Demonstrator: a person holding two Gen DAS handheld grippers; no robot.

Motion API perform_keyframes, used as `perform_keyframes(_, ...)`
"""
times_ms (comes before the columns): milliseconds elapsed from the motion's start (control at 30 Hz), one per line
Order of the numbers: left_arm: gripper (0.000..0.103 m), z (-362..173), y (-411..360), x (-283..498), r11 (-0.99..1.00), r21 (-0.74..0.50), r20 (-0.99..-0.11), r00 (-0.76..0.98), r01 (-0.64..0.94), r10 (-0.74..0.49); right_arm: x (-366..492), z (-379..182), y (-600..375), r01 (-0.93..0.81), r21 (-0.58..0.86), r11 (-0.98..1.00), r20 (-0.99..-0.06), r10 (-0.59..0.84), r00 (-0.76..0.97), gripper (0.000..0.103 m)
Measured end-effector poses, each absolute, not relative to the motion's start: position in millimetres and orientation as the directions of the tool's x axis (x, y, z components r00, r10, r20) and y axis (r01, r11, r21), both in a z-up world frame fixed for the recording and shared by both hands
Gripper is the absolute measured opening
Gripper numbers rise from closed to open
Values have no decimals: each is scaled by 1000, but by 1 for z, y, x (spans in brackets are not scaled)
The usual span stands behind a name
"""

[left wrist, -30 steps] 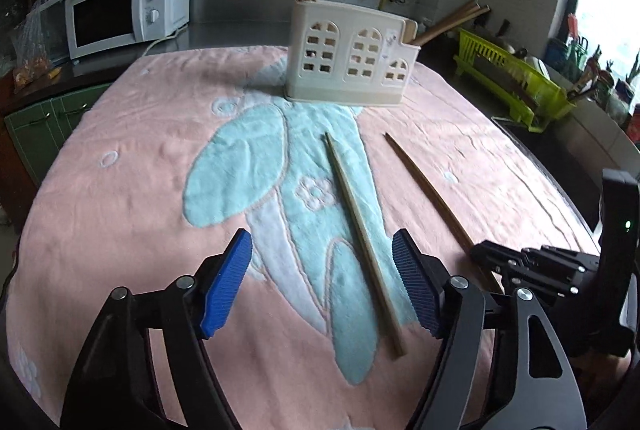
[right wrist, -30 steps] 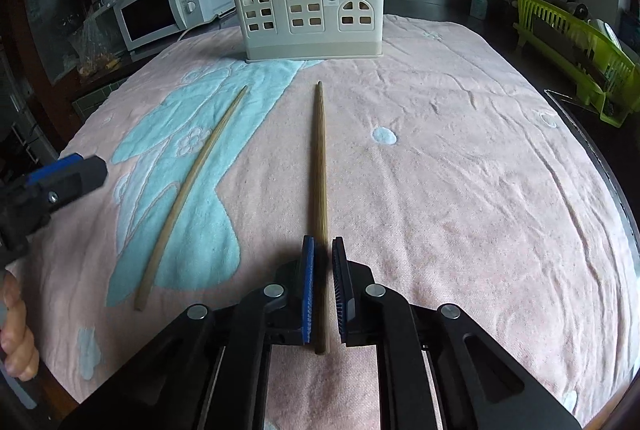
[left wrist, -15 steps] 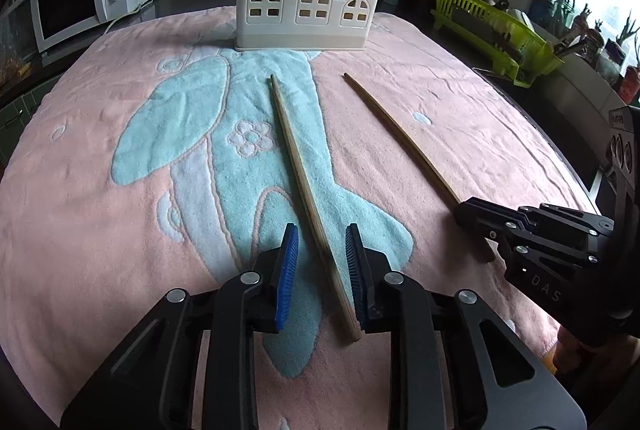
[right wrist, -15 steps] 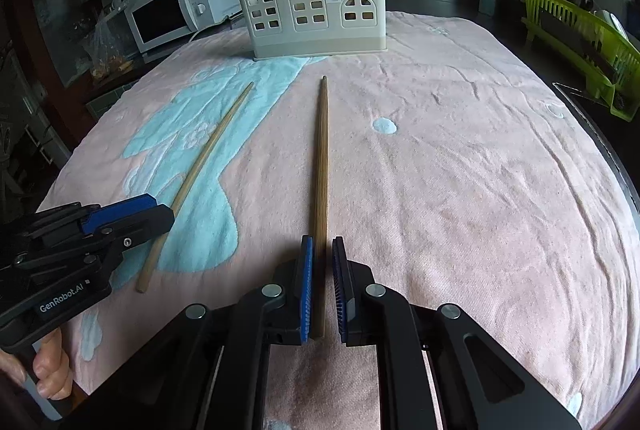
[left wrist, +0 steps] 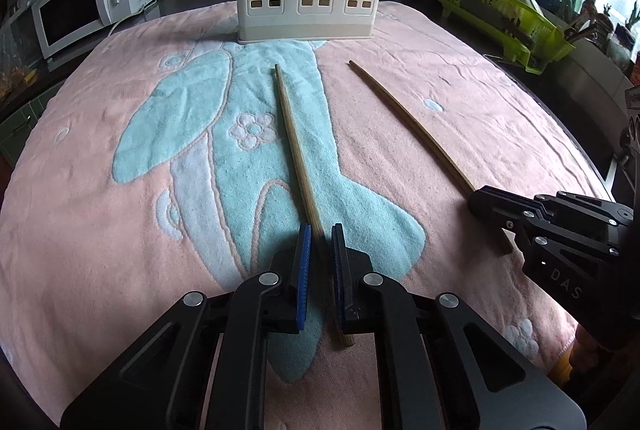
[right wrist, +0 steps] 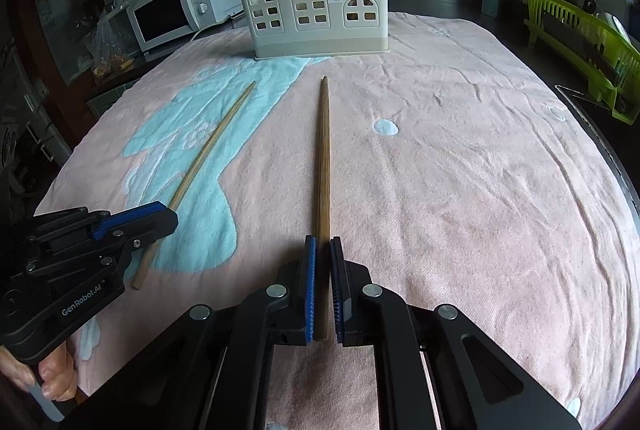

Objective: Organize utensils
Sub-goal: 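Close the left tool on a chopstick while the right tool grasps the last one, then lower both chopsticks into the cream holder and open both tools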

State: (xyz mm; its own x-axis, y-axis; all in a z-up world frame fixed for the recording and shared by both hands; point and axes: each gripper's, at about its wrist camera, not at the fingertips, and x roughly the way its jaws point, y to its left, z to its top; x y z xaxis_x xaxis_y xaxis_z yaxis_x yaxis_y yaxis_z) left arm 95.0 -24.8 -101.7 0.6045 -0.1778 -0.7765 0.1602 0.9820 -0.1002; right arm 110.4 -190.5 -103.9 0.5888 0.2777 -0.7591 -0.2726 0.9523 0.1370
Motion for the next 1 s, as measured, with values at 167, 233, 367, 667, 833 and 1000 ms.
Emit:
perform_keyframes(167,7,-92,-19,93,981,-103,-764,618,165,-184,106,-93,-194,-268,134,954,-736,277,618,7)
perform_keyframes(233,6,-82,-14,91,979,-114,-745,638,168,-196,103,-84,-196,-270,130,954,-718,278,639,7)
perform_keyframes(367,5,-59,-7,87,977,-124,-698,685,174,-211,98,-57,-201,-281,122,952,-668,288,686,7)
perform_keyframes(667,5,-14,4,104,972,-128,-614,754,195,-233,114,-1,-206,-306,102,946,-558,309,770,7)
perform_keyframes(833,5,4,10,123,970,-137,-590,770,201,-243,134,23,-205,-335,92,938,-525,332,784,7)
perform_keyframes(1000,5,23,17,144,966,-155,-575,777,205,-257,159,55,-207,-378,84,922,-507,366,780,7)
